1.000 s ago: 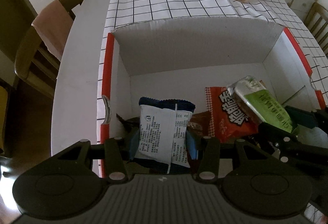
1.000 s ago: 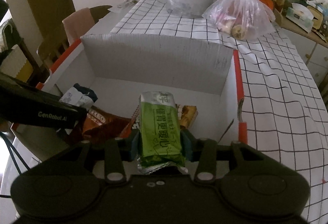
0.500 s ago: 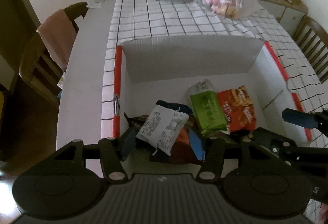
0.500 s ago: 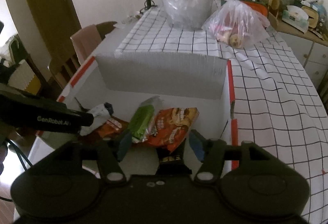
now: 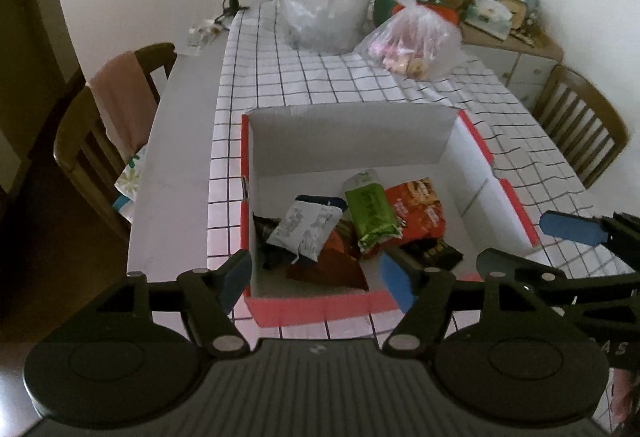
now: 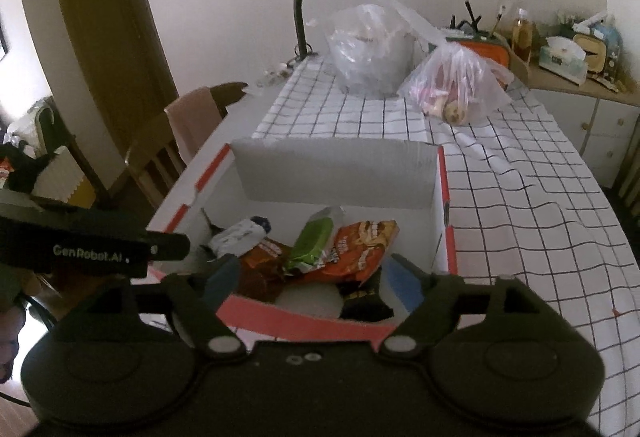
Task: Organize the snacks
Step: 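Withdraw both tools from the box toward the remaining snacks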
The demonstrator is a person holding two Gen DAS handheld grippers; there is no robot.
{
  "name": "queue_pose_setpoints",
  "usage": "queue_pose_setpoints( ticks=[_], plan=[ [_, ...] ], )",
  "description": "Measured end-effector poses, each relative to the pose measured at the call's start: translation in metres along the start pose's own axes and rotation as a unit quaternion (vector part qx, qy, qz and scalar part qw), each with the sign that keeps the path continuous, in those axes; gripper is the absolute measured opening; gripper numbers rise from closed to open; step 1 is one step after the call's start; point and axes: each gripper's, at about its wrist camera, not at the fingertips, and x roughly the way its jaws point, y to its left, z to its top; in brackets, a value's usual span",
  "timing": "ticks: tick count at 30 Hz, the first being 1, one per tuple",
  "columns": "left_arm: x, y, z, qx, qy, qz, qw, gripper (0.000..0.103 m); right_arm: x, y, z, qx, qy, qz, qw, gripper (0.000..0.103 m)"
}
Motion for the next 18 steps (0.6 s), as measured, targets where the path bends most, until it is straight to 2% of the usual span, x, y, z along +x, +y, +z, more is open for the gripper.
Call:
queue_pose_setpoints(
  ticks=[2, 7, 12, 18],
  plan=[
    [-0.01, 0.001, -0.007, -0.001, -0.007, -0.005, 1.0, 0.071, -0.01, 0.005, -0.003, -0.004, -0.008, -0.001, 1.0, 0.088],
    [-0.032, 0.004, -0.027, -0.001, -0.023, -0.011, 0.9997, 0.075, -0.034, 0.015, -0.015, -0.007, -0.023, -0.003, 1.0, 0.09],
    [-0.05, 0.005, -0.05, 0.009, -0.042, -0.02, 0.9989, 0.078, -0.057, 0.022, -0.032, -0.004, -0.035, -0.002, 0.999, 0.099],
    [-0.053, 0.004, -0.073, 0.021, -0.032, -0.041, 0.9984, 0.08, -0.076, 0.02, -0.058, -0.002, -0.027, -0.02, 0.999, 0.103]
  ],
)
